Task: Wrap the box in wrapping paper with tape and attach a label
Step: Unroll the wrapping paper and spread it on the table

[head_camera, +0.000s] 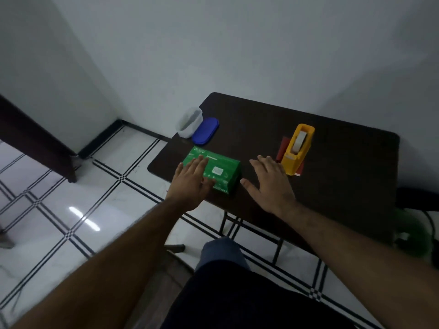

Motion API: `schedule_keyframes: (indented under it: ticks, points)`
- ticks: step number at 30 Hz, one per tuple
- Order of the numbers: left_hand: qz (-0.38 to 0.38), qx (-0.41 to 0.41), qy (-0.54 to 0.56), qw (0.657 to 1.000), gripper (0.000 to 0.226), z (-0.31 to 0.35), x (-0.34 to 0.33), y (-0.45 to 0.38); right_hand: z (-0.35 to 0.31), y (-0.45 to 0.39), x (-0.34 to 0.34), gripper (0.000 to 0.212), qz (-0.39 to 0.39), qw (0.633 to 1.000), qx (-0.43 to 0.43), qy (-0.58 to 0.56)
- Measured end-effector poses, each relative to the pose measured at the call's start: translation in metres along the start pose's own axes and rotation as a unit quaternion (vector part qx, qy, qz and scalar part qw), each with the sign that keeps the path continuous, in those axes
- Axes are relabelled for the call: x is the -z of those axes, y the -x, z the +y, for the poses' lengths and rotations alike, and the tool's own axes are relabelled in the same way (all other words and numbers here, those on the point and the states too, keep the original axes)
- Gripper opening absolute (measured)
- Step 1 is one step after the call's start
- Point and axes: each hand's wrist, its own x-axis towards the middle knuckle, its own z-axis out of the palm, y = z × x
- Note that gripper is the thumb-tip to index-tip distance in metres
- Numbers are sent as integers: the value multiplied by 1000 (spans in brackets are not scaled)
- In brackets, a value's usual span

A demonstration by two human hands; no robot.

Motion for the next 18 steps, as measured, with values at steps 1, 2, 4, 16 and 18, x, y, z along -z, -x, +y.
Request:
schedule_keyframes:
  ticks: [1, 2, 4, 16, 18]
  points:
    - [-6, -6, -6, 1000, 76, -15, -4, -14, -4, -14, -10, 80, -2, 1000, -8, -9]
    - [-16, -15, -14, 1000, 78, -36, -8, -35, -11, -34, -26, 80, -1, 1000, -13, -13]
    - [-23, -30, -17, 999, 79, -61, -15, -62, -21, -56, -46, 76, -6, 1000, -15, -16]
    - [-25, -154, 62, 986, 72, -143, -81, -150, -88, -132, -163, 70, 50, 980, -190, 30]
    - [-12, -159, 66, 985, 71, -143, -85, -151, -91, -134, -168, 70, 65, 976, -203, 48]
